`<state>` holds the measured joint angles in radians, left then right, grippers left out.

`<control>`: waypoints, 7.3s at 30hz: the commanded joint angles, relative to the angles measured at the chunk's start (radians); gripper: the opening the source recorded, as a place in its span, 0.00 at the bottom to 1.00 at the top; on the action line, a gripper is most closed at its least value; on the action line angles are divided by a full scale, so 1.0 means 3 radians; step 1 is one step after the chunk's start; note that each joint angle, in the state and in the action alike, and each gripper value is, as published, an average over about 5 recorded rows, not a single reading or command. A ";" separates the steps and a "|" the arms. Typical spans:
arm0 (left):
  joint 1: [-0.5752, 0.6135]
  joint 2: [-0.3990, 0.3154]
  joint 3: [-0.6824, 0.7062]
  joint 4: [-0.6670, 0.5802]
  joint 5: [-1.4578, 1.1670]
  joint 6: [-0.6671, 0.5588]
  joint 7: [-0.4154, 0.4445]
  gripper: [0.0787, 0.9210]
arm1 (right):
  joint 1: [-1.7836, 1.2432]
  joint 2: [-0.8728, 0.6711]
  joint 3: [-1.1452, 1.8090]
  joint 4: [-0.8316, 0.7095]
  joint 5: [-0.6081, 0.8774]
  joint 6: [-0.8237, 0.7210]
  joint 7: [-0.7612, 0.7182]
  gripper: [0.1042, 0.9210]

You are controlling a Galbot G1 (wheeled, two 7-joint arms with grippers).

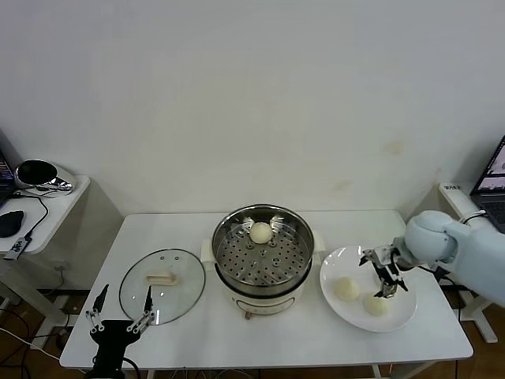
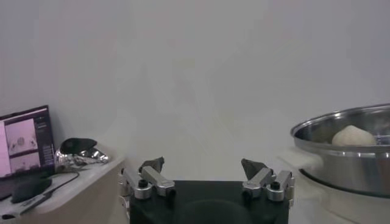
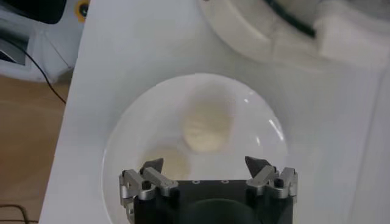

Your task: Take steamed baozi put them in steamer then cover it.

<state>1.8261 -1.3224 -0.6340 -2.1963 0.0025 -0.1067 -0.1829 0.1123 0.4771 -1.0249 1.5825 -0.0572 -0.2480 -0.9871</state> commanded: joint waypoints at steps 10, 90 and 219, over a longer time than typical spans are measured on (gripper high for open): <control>0.0014 -0.0006 -0.0018 0.0039 -0.0001 -0.0036 0.0002 0.88 | -0.0582 0.0467 0.0409 -0.0588 -0.0154 0.0052 0.0081 0.88; -0.0114 0.0005 -0.0074 0.0091 -0.0100 -0.0027 0.0028 0.88 | 0.1271 0.2626 -0.0846 -0.0735 0.2023 -0.1524 0.0654 0.55; -0.0017 -0.0018 -0.0065 0.0108 -0.0005 -0.0078 0.0028 0.88 | 0.0117 0.0011 0.0855 -0.0389 -0.0101 0.0040 -0.0683 0.54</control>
<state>1.8217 -1.3285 -0.6553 -2.1659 0.0013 -0.1305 -0.1750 -0.0617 0.5018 -0.7305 1.4562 -0.1531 -0.2398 -1.1404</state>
